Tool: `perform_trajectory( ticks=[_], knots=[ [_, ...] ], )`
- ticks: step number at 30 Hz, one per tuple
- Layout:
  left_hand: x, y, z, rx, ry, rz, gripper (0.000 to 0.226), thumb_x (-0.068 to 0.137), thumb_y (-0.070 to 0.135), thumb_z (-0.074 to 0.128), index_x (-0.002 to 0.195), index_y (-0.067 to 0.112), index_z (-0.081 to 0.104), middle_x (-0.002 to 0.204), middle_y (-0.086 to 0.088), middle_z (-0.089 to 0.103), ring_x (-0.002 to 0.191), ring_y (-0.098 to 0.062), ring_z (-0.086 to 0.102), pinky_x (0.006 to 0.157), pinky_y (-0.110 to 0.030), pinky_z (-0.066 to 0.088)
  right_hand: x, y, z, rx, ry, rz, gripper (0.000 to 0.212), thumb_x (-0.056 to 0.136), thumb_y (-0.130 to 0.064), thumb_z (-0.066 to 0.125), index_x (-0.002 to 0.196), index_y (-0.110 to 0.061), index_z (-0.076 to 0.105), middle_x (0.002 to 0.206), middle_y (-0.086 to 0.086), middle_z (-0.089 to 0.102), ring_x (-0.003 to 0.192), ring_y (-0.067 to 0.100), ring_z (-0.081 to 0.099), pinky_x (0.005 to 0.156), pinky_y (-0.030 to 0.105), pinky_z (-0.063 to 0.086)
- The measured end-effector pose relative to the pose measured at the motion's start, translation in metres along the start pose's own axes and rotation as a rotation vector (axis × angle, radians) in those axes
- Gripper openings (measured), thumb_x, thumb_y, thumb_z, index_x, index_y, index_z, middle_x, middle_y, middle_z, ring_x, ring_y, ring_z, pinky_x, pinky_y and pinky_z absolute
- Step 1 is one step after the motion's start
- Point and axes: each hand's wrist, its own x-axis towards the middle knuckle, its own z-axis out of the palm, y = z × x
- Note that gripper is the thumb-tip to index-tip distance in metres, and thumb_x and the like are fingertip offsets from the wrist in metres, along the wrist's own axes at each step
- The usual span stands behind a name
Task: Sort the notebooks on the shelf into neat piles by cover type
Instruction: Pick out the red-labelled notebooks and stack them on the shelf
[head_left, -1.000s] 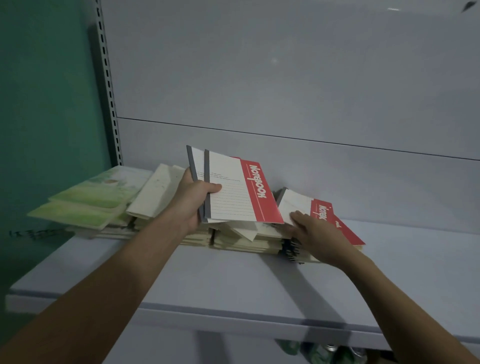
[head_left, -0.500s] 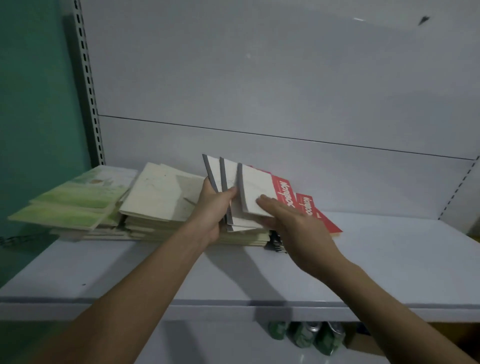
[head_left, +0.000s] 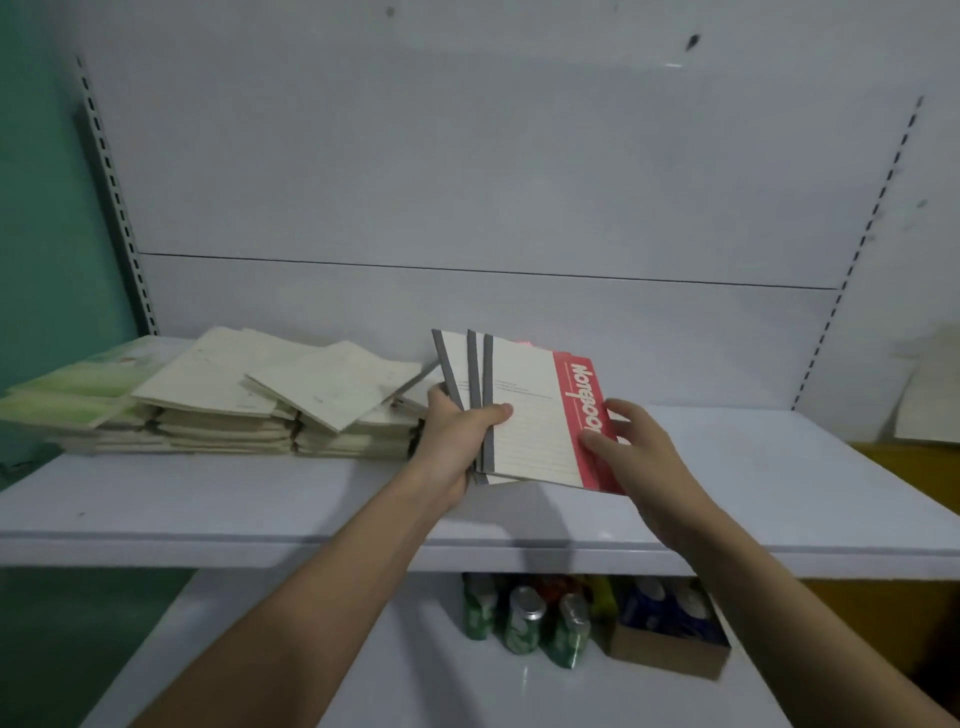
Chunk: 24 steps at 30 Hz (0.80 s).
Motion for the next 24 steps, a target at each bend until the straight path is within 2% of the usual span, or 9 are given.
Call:
perform_trajectory(
  ticks=[3,6,11,15,17,20,22,24],
  knots=[
    [-0.019,-0.022,0.056,-0.003,-0.006,-0.050,0.048,0.085,0.002,0.068,0.125,0.010,0.043,0.112,-0.008,0.068,0.097,-0.022,0.068,0.067,-0.032,0.055,-0.009,0.023,-0.055,0.084,0.029,0.074,0.051,0.095,-0.015,0.059,0.142,-0.015,0.038,0.121,0.003,0.060,0.097,0.020,0.068,0.081,0.038,0.059],
    [-0.029,-0.041,0.106,-0.019,-0.038,-0.120,0.043,0.088,0.002,0.063,0.125,0.011,0.042,0.114,-0.009,0.066,0.098,-0.022,0.067,0.071,-0.036,0.057,-0.012,0.040,-0.106,0.088,0.086,0.089,0.050,0.094,-0.013,0.061,0.140,-0.014,0.041,0.119,0.002,0.060,0.098,0.021,0.067,0.085,0.043,0.058],
    [-0.029,-0.062,0.174,0.049,-0.138,-0.157,0.042,0.091,0.005,0.061,0.128,0.013,0.044,0.114,-0.008,0.065,0.097,-0.019,0.066,0.072,-0.032,0.055,-0.002,0.075,-0.176,0.028,0.188,0.077,0.046,0.093,-0.018,0.062,0.136,-0.022,0.045,0.111,-0.008,0.058,0.090,0.013,0.067,0.062,0.023,0.056],
    [-0.011,-0.090,0.217,0.130,-0.220,-0.192,0.040,0.090,0.000,0.061,0.128,0.011,0.052,0.116,-0.007,0.067,0.100,-0.021,0.067,0.079,-0.036,0.057,0.019,0.105,-0.219,-0.005,0.245,0.090,0.047,0.093,-0.019,0.062,0.137,-0.023,0.045,0.117,-0.006,0.058,0.091,0.011,0.065,0.060,0.020,0.053],
    [0.002,-0.107,0.238,0.161,-0.225,-0.203,0.048,0.088,-0.003,0.063,0.131,0.012,0.049,0.115,-0.008,0.068,0.100,-0.022,0.068,0.082,-0.039,0.058,0.032,0.119,-0.236,-0.039,0.261,0.100,0.047,0.093,-0.019,0.062,0.137,-0.023,0.044,0.121,-0.005,0.058,0.093,0.012,0.064,0.061,0.020,0.052],
    [0.029,-0.134,0.276,0.195,-0.213,-0.211,0.061,0.087,-0.006,0.064,0.138,0.012,0.037,0.108,-0.003,0.066,0.103,-0.022,0.065,0.091,-0.046,0.054,0.060,0.137,-0.264,-0.100,0.282,0.125,0.050,0.093,-0.017,0.063,0.138,-0.021,0.044,0.124,-0.003,0.058,0.100,0.016,0.063,0.070,0.026,0.055],
    [0.050,-0.152,0.304,0.216,-0.238,-0.210,0.056,0.089,-0.007,0.060,0.135,0.013,0.037,0.102,0.004,0.063,0.104,-0.022,0.063,0.091,-0.041,0.053,0.082,0.147,-0.286,-0.132,0.284,0.147,0.049,0.093,-0.015,0.062,0.138,-0.019,0.044,0.121,-0.003,0.058,0.103,0.018,0.063,0.081,0.034,0.057],
    [0.072,-0.167,0.334,0.238,-0.275,-0.215,0.045,0.089,-0.008,0.056,0.128,0.012,0.044,0.108,0.001,0.064,0.105,-0.021,0.062,0.085,-0.033,0.053,0.106,0.155,-0.310,-0.165,0.275,0.178,0.046,0.093,-0.012,0.061,0.136,-0.017,0.046,0.119,-0.002,0.060,0.102,0.019,0.064,0.085,0.038,0.057]
  ],
)
